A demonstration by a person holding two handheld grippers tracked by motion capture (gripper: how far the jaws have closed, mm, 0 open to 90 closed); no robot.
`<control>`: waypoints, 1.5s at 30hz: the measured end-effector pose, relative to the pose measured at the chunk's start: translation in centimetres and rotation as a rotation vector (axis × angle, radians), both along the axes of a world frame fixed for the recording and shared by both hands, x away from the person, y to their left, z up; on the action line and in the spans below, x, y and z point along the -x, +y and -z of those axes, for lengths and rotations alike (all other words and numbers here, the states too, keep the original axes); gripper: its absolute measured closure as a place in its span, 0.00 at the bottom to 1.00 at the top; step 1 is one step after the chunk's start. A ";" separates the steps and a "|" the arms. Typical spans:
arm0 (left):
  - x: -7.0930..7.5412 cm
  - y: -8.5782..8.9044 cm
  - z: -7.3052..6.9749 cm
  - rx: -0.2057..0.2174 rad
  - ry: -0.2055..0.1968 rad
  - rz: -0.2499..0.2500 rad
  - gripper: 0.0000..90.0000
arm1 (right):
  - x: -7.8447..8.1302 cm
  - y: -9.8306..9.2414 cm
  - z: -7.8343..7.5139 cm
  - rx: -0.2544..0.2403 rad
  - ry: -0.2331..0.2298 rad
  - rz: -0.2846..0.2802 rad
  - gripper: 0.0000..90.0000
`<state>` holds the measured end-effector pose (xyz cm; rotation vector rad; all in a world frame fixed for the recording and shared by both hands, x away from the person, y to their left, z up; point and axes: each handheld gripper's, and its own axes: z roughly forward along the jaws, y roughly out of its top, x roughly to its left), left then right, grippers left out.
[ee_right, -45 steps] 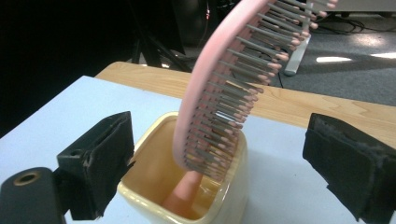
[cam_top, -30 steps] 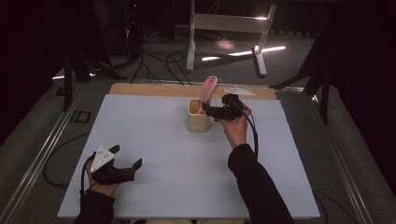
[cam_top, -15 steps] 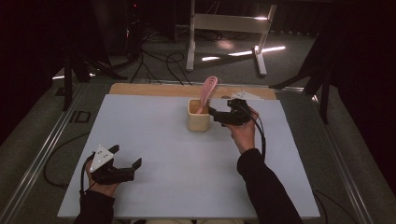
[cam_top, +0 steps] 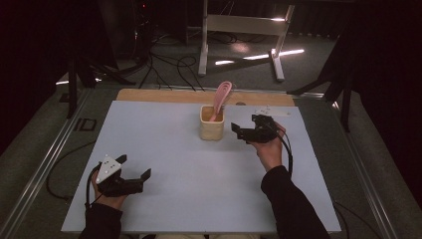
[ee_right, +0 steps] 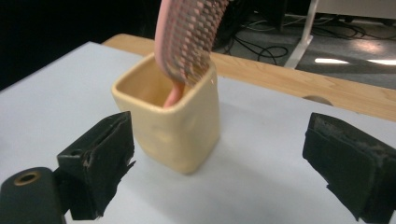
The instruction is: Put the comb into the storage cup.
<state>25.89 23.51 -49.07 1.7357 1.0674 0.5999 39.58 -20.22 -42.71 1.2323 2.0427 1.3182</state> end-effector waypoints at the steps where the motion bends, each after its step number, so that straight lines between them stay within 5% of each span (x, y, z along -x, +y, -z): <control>1: 0.0 0.0 0.0 0.000 0.000 -0.001 0.00 | 0.2 -0.1 0.1 0.006 -0.004 -0.002 0.10; 12: 0.0 0.2 -0.1 0.008 -0.003 -0.008 0.00 | 2.2 -0.6 0.5 0.059 -0.039 0.001 0.10; 24: -0.1 0.4 -0.1 0.009 -0.005 -0.018 0.00 | 4.3 -1.9 1.4 0.046 -0.007 0.030 0.10; 38: 0.0 1.7 -0.5 0.030 -0.022 -0.059 0.00 | 8.5 -3.2 2.5 0.127 -0.086 0.013 0.10; 45: 0.2 2.1 -0.8 0.026 -0.040 -0.074 0.00 | 10.6 -4.7 3.5 0.090 -0.121 0.036 0.10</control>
